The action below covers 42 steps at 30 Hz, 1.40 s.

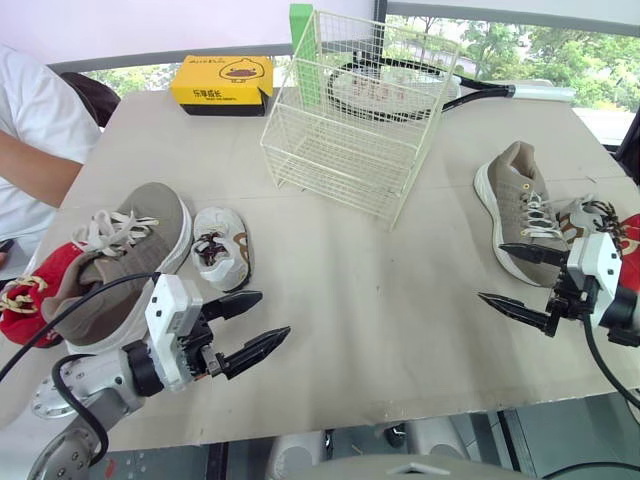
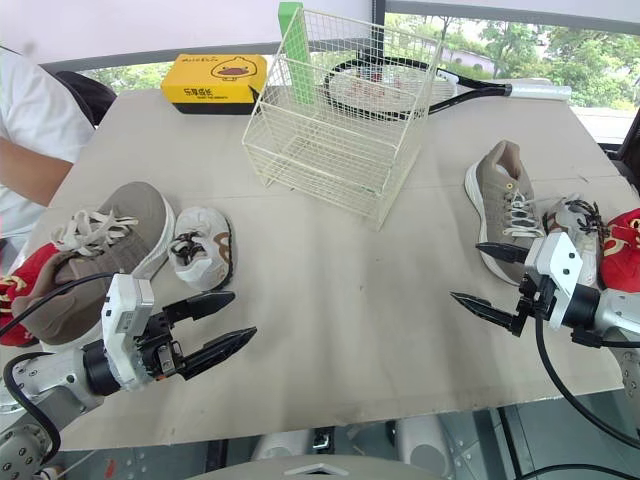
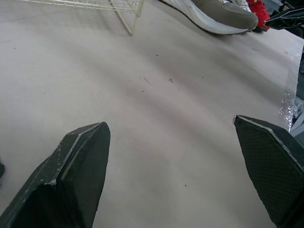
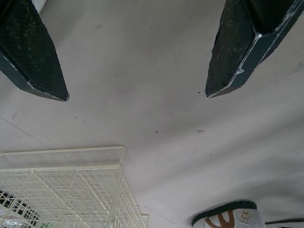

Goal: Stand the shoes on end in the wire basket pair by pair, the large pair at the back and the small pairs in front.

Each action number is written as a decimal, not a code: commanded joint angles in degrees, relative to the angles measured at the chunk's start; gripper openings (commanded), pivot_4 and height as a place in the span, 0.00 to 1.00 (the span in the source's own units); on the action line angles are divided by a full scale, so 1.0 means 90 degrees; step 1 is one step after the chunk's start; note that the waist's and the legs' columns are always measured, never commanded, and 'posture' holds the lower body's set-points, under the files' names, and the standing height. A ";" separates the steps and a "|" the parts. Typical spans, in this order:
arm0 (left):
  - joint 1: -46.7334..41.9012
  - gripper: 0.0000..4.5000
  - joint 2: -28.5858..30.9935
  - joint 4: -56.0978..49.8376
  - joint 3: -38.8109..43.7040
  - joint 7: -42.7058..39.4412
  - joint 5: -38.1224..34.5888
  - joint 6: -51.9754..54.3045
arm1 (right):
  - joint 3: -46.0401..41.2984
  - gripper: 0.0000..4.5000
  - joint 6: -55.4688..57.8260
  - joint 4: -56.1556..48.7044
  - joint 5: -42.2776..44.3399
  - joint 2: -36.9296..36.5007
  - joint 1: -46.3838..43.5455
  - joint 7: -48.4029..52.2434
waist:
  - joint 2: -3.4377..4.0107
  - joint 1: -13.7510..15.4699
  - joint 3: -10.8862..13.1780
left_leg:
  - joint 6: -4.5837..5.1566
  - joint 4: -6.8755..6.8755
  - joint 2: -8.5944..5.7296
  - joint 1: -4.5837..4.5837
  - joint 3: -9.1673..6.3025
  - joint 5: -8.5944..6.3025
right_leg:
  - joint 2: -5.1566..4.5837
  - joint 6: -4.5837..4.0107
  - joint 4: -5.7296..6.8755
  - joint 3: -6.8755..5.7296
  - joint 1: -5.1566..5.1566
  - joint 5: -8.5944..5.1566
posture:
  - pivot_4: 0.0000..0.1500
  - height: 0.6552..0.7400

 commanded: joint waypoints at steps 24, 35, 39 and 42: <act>0.0733 1.00 -0.1419 -0.2090 -0.0341 0.1898 -0.0288 -0.0911 | 0.5656 0.84 0.3570 0.4370 -0.2645 0.2664 -0.8453 -0.1950 | -0.0003 -0.0049 0.0003 | 0.0003 -0.0011 -0.0016 -0.0031 0.0018 -0.0001 | -0.0013 -0.0035 -0.0010 0.0019 -0.0036 0.0021 | 1.00 1.00; 0.1179 1.00 -0.1610 -0.2268 -0.0770 0.2175 0.0262 -0.1330 | 0.5874 0.01 0.2503 0.5669 -0.3380 0.2604 -0.8734 -0.0733 | -0.0001 -0.0040 -0.0002 | -0.0001 -0.0001 -0.0008 -0.0006 -0.0002 0.0001 | 0.0002 -0.0034 0.0009 0.0002 -0.0017 0.0020 | 1.00 1.00; 0.1195 1.00 -0.1600 -0.2255 -0.0811 0.2175 0.0317 -0.1373 | 0.5701 0.01 0.2520 0.5137 -0.3317 0.2168 -0.8527 -0.0185 | 0.0000 -0.0016 0.0000 | -0.0001 -0.0001 -0.0009 -0.0014 -0.0003 0.0001 | 0.0000 -0.0035 0.0006 0.0002 -0.0019 0.0021 | 1.00 1.00; 0.1364 1.00 -0.1623 -0.2226 -0.0854 0.2036 0.0412 -0.1479 | 0.5581 0.01 0.2527 0.4138 -0.3020 0.1582 -0.8085 0.0538 | 0.0002 0.0035 0.0001 | 0.0001 -0.0003 -0.0012 -0.0035 -0.0006 0.0000 | -0.0007 -0.0036 -0.0007 -0.0015 -0.0021 0.0019 | 1.00 1.00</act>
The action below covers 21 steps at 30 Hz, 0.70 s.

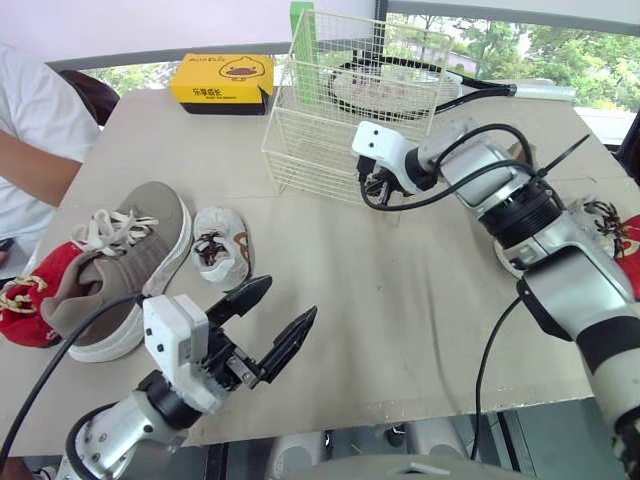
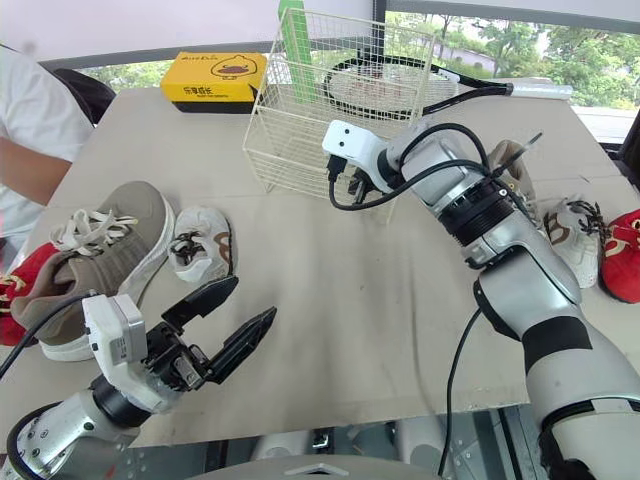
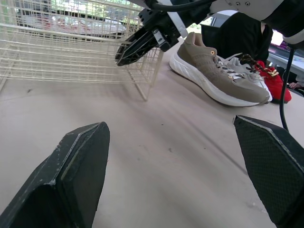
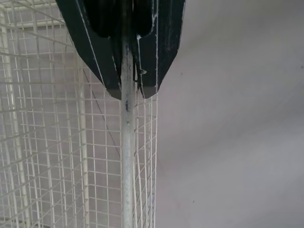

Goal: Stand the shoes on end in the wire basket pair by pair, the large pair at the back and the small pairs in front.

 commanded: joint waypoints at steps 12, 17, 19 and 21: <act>0.0713 1.00 -0.0120 0.0207 -0.0276 -0.0541 0.0800 -0.0788 | -0.0563 0.01 0.0499 -0.3529 0.0640 -0.1948 0.1695 0.1444 | 0.0005 -0.0039 0.0004 | 0.0014 -0.0003 0.0001 0.0007 -0.0004 -0.0013 | -0.0003 0.0036 -0.0011 0.0002 -0.0003 -0.0022 | 1.00 1.00; 0.0804 1.00 -0.0125 0.0613 -0.0140 -0.0840 0.0880 -0.1048 | -0.0658 0.01 0.0446 -0.4084 0.0606 -0.2096 0.2266 0.1267 | 0.0002 -0.0047 0.0002 | 0.0014 -0.0001 0.0003 0.0009 -0.0001 -0.0013 | -0.0005 0.0036 -0.0009 0.0005 -0.0002 -0.0023 | 1.00 1.00; 0.0783 1.00 -0.0081 0.0717 0.0002 -0.0907 0.0812 -0.1090 | -0.0731 0.01 0.0487 -0.4165 0.0601 -0.2097 0.2341 0.1179 | 0.0002 -0.0038 0.0002 | 0.0013 -0.0001 0.0002 0.0009 -0.0002 -0.0013 | -0.0005 0.0035 -0.0009 0.0004 -0.0002 -0.0022 | 1.00 1.00; 0.0753 1.00 -0.0052 0.0759 0.0116 -0.0931 0.0733 -0.1090 | -0.0807 0.01 0.0457 -0.4214 0.0594 -0.2053 0.2396 0.1068 | 0.0001 -0.0032 0.0002 | 0.0013 -0.0001 0.0002 0.0008 -0.0004 -0.0013 | -0.0005 0.0035 -0.0009 0.0003 -0.0002 -0.0023 | 1.00 1.00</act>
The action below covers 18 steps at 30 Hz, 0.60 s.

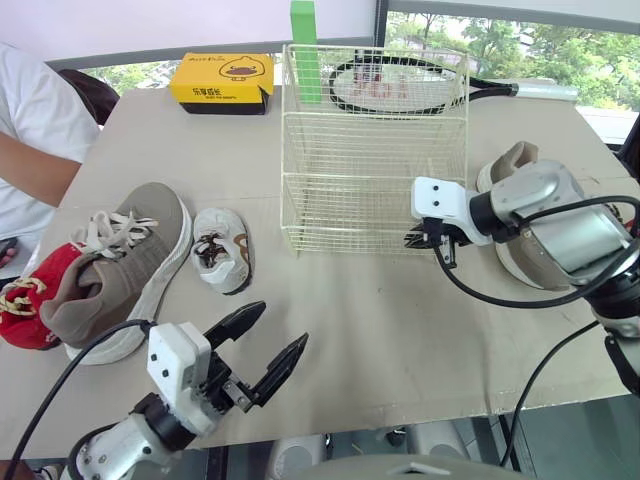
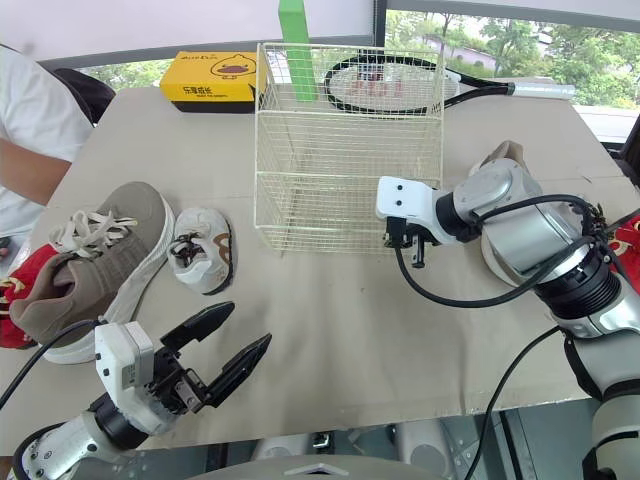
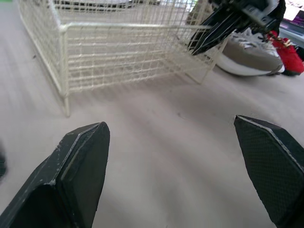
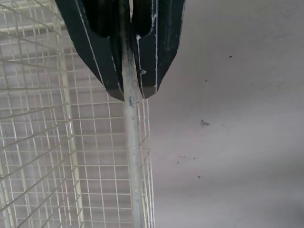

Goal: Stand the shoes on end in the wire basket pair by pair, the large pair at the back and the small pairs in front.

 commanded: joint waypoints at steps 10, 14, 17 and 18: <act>-0.0075 1.00 -0.0054 -0.0179 0.0359 0.0225 -0.0216 -0.0064 | -0.1485 0.13 -0.1253 -0.0279 0.1200 0.0626 0.0820 0.0011 | -0.0003 -0.0023 -0.0001 | 0.0000 0.0000 0.0000 0.0001 0.0003 0.0000 | 0.0004 0.0000 0.0002 0.0003 0.0001 0.0001 | 1.00 1.00; -0.0080 1.00 -0.0295 -0.0110 0.0260 0.0395 -0.0113 -0.0153 | -0.1871 0.49 -0.1675 -0.0326 0.1414 0.0683 0.1130 -0.0156 | -0.0003 -0.0016 0.0000 | 0.0000 0.0001 0.0002 0.0001 0.0002 0.0000 | 0.0009 -0.0001 0.0005 0.0004 0.0002 0.0002 | 1.00 1.00; -0.0024 1.00 -0.0449 -0.0038 0.0175 0.0394 0.0029 -0.0250 | -0.2068 0.83 -0.1714 -0.0462 0.1616 0.0658 0.1205 -0.0244 | -0.0003 -0.0019 0.0000 | 0.0001 0.0009 0.0002 0.0005 0.0006 0.0000 | 0.0009 0.0001 0.0010 0.0008 0.0003 0.0001 | 1.00 1.00; -0.0019 1.00 -0.0511 0.0018 0.0142 0.0388 0.0077 -0.0301 | -0.2105 0.95 -0.1718 -0.0549 0.1664 0.0622 0.1235 -0.0248 | -0.0003 -0.0018 0.0000 | 0.0001 0.0010 0.0001 0.0007 0.0007 0.0000 | 0.0010 0.0001 0.0012 0.0010 0.0003 0.0001 | 1.00 1.00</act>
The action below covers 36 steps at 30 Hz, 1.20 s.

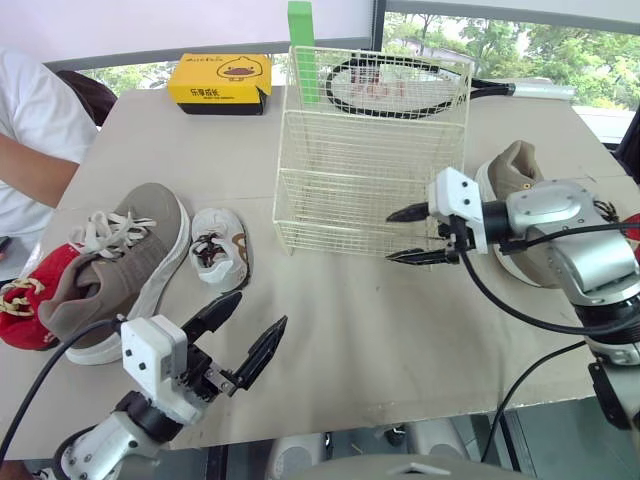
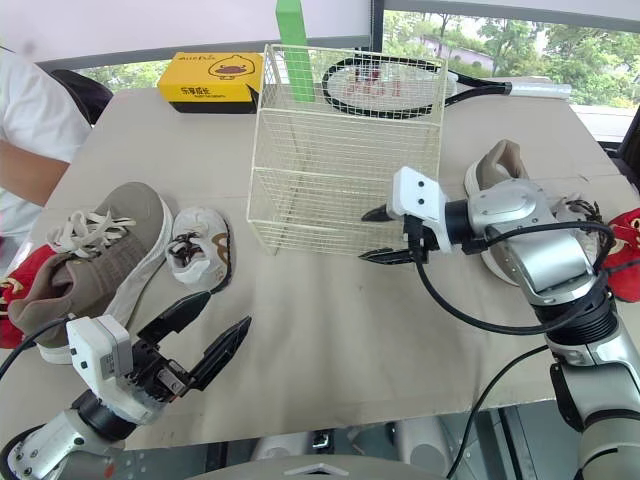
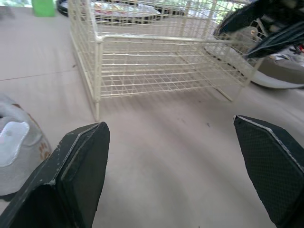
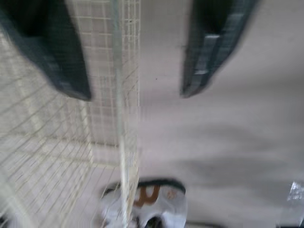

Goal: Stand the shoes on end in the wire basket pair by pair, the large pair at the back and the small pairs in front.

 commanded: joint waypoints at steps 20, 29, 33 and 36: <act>0.0005 1.00 -0.0156 0.1003 0.0260 -0.0697 0.0008 -0.0893 | 0.0383 0.98 -0.3403 0.1271 -0.2217 -0.0652 -0.0059 -0.0755 | -0.0003 -0.0008 0.0000 | 0.0000 0.0009 -0.0002 0.0008 0.0010 0.0000 | 0.0008 0.0001 0.0007 0.0010 0.0000 -0.0001 | 1.00 1.00; 0.0115 1.00 -0.0438 0.1678 0.0490 -0.1001 0.0003 -0.1389 | -0.0398 0.98 -0.1916 0.0262 0.0236 0.0358 0.0163 -0.0692 | -0.0004 -0.0017 -0.0001 | 0.0000 0.0008 0.0012 0.0008 0.0010 0.0000 | 0.0014 0.0000 0.0009 0.0012 0.0000 0.0000 | 1.00 1.00; 0.0064 1.00 -0.0622 0.1934 0.0704 -0.0871 0.0031 -0.1531 | -0.0633 0.98 -0.1495 -0.0170 0.1318 0.0933 0.0531 -0.0703 | -0.0007 0.0022 -0.0002 | 0.0000 0.0003 0.0016 0.0005 -0.0003 0.0000 | 0.0013 -0.0001 0.0010 0.0003 0.0002 -0.0001 | 1.00 1.00; -0.0026 1.00 -0.0718 0.2170 0.0889 -0.0741 0.0042 -0.1603 | -0.0523 0.98 -0.0981 -0.0239 0.1737 0.1063 0.0655 -0.0723 | -0.0006 0.0009 -0.0002 | 0.0000 0.0006 0.0012 0.0005 0.0004 0.0000 | 0.0002 0.0000 0.0009 0.0005 0.0002 -0.0001 | 1.00 1.00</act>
